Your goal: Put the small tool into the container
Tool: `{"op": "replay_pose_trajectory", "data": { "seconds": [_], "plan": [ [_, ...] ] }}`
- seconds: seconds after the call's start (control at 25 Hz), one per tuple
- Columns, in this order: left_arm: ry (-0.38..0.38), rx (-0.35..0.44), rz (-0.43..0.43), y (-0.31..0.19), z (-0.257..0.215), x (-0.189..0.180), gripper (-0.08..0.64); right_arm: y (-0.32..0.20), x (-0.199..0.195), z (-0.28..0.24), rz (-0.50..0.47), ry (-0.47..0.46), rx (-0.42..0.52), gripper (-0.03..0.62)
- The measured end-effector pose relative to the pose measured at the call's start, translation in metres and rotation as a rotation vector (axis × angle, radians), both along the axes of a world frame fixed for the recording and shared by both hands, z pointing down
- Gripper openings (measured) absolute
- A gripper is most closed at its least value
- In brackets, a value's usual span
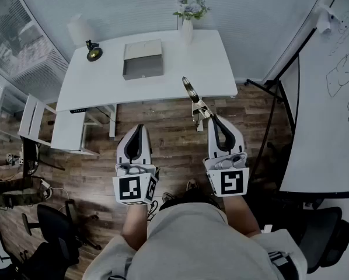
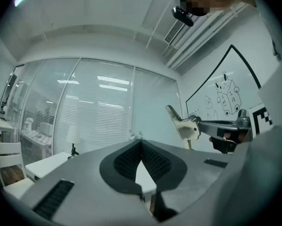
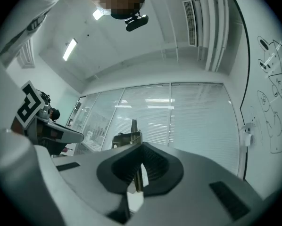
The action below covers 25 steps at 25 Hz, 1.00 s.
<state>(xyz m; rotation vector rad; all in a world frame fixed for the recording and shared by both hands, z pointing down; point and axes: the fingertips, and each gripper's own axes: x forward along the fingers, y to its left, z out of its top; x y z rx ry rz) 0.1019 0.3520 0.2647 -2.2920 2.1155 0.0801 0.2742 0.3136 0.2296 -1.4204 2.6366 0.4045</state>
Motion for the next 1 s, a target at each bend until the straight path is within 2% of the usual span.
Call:
{"op": "replay_pose_trajectory", "data": {
  "seconds": [0.6, 0.84, 1.0],
  "plan": [
    [-0.05, -0.05, -0.021, -0.022, 0.017, 0.056, 0.023, -0.032, 0.061, 0.02, -0.06, 0.005, -0.029, 0.026],
    [-0.05, -0.103, -0.025, -0.039, 0.033, 0.063, 0.023, -0.052, 0.074, 0.042, -0.065, 0.016, -0.082, 0.026],
    [-0.051, -0.127, -0.002, -0.062, 0.048, 0.066, 0.023, -0.072, 0.075, 0.046, -0.051, 0.001, -0.08, 0.026]
  ]
}}
